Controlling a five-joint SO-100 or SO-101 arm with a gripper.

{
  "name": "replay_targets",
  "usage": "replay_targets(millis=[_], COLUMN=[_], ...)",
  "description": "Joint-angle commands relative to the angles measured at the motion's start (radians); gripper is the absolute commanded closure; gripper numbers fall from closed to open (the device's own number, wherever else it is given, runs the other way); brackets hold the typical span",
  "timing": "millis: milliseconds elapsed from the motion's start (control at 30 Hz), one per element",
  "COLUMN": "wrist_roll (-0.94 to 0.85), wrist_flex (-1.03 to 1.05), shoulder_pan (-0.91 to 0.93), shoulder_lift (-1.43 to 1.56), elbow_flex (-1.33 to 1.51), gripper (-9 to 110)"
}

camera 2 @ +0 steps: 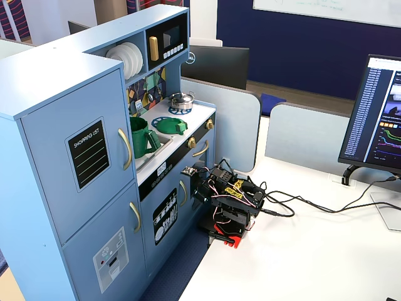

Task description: Take off the lid from the green recipient and place it on the counter

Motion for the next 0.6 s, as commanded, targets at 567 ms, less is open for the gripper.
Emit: replay_targets(millis=[567], wrist_roll=[0.071], wrist_flex=[0.166], shoulder_pan=[0.094], shoulder_lift=[-0.008], elbow_flex=[0.018], gripper=[95])
